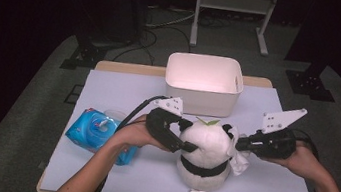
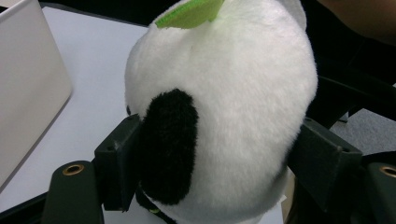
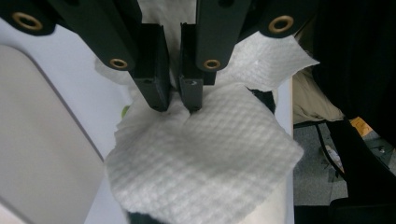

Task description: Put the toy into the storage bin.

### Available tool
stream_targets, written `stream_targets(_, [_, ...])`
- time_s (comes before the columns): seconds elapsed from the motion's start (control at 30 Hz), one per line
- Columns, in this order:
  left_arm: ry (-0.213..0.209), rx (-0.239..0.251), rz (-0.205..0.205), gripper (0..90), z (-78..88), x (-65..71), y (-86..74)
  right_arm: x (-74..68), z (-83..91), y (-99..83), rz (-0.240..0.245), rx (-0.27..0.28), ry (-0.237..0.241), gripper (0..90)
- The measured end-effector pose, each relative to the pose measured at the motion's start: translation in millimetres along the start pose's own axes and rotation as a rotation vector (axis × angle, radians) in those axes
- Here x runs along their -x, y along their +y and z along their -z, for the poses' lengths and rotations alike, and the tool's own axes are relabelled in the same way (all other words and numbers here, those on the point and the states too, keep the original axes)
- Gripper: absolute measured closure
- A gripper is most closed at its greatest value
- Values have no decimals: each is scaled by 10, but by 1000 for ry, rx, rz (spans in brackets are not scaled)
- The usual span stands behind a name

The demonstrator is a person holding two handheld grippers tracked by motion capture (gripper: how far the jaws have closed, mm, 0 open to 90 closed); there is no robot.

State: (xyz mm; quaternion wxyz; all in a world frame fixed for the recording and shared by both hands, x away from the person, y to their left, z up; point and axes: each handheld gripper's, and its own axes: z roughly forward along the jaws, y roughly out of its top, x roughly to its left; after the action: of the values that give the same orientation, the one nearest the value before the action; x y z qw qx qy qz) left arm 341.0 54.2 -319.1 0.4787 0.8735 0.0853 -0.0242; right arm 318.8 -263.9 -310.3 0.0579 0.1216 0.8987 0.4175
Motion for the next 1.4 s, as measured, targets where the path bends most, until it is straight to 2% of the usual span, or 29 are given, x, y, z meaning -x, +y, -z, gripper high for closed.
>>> stream_targets(0.1, [1, -10, -8, 249, -46, 15, 53, 2, 81, 89, 7, 18, 0, 820])
stream_targets(0.23, [4, -35, -19, 248, -88, 27, 126, -3, 148, 225, 36, -9, -18, 820])
stream_targets(0.33, [-4, -44, -41, 248, -138, 50, 182, -4, 211, 347, 47, 14, -18, 820])
stream_targets(0.43, [-6, -59, -65, 248, -186, 75, 243, -20, 226, 502, 74, 8, -20, 820])
stream_targets(0.5, [-3, -67, -61, 248, -193, 79, 254, -22, 209, 566, 91, -18, -27, 820])
stream_targets(0.67, [-10, -52, -62, 249, -175, 63, 207, 1, 171, 511, 71, -26, -14, 821])
stream_targets(0.77, [-11, -27, -60, 183, -183, 59, 176, 6, 149, 450, 60, -19, -16, 821])
stream_targets(0.8, [-7, -35, -64, 158, -180, 53, 167, 8, 146, 432, 59, -18, -13, 821])
stream_targets(0.87, [-3, -43, -39, 128, -200, 43, 132, 14, 148, 402, 49, -10, -15, 821])
stream_targets(0.9, [-6, -50, -40, 112, -208, 31, 114, 17, 150, 390, 48, -12, -13, 821])
stream_targets(1.07, [-49, -17, -17, 100, -298, -3, 30, 12, 113, 330, 38, 0, 6, 822])
stream_targets(1.13, [-50, 8, -16, 171, -289, -14, 13, 18, 111, 316, 34, 2, 3, 822])
stream_targets(1.23, [-34, 17, -31, 304, -225, -14, 39, 11, 132, 338, 39, 15, -11, 822])
stream_targets(1.4, [26, 12, -59, 323, -125, 10, 139, 15, 153, 452, 60, 45, -33, 823])
